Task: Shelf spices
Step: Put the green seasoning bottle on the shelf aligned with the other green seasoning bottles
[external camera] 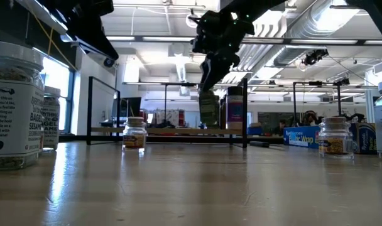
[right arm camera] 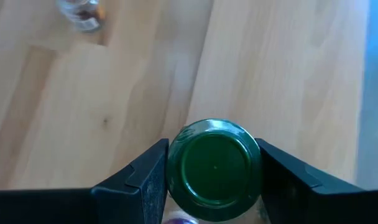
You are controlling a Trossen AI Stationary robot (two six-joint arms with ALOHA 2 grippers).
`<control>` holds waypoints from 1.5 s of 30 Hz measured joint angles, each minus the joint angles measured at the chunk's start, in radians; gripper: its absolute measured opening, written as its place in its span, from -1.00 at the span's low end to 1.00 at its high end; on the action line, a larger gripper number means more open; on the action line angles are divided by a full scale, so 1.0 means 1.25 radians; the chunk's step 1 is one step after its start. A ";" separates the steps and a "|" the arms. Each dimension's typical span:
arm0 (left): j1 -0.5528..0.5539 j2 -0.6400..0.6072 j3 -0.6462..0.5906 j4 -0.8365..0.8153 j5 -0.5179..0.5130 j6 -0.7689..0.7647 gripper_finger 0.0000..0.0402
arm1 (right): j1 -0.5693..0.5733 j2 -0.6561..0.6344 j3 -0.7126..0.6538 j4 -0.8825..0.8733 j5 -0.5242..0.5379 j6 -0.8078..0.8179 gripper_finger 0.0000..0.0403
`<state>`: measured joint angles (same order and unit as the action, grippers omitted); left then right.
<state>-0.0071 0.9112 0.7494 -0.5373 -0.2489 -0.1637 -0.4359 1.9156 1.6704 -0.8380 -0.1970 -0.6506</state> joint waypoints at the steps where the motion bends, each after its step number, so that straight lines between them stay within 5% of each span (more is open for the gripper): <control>1: 0.000 0.000 0.000 0.004 0.000 0.001 -1.00 | -0.001 0.000 -0.008 -0.001 0.001 -0.002 -0.05; 12: 0.000 0.000 0.000 0.015 0.002 0.002 -1.00 | -0.002 -0.002 -0.033 0.025 0.020 -0.002 -0.05; 20: 0.000 0.000 0.000 0.015 0.002 0.000 -1.00 | -0.002 0.003 -0.037 0.018 0.059 -0.004 0.29; 45: 0.000 0.009 0.000 0.032 -0.001 -0.007 -1.00 | 0.027 -0.041 -0.034 0.022 0.167 0.074 0.33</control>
<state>-0.0071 0.9218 0.7494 -0.4975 -0.2497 -0.1726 -0.4022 1.8638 1.6283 -0.8102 0.0121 -0.5575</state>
